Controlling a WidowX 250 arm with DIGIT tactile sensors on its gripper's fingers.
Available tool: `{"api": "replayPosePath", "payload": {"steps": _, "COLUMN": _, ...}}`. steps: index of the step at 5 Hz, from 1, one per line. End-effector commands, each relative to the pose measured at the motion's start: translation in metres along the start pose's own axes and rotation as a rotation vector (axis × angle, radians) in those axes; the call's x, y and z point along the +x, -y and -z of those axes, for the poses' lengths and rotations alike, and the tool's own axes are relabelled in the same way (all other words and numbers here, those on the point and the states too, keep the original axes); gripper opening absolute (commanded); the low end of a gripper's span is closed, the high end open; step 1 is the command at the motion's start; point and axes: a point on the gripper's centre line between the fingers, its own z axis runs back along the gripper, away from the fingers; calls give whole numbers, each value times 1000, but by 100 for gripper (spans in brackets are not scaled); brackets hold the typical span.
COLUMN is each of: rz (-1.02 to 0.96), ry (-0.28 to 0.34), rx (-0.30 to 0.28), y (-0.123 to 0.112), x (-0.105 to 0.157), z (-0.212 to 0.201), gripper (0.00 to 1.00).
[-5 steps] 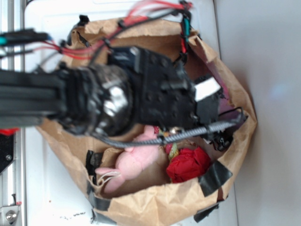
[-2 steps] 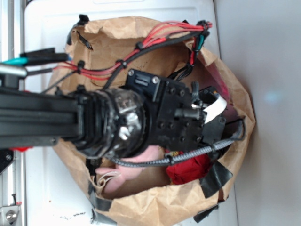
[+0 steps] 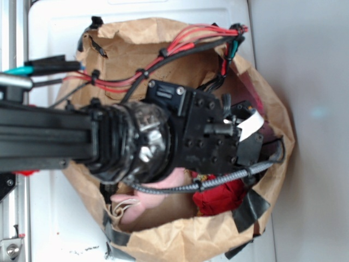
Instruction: Grab the rock.
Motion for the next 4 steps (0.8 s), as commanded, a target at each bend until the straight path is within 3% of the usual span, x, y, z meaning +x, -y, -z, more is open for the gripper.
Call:
{"api": "replayPosePath", "payload": {"steps": 1, "rz": 153, "ry": -8, "rx": -77, "y": -7, "x": 33, "z": -86, "gripper": 0}}
{"api": "replayPosePath", "payload": {"steps": 3, "rz": 272, "ry": -131, "rx": -18, "y": -25, "x": 44, "z": -118, "gripper": 0}}
{"api": "replayPosePath", "payload": {"steps": 4, "rz": 305, "ry": -145, "rx": 12, "y": -35, "x": 50, "z": -128, "gripper": 0}}
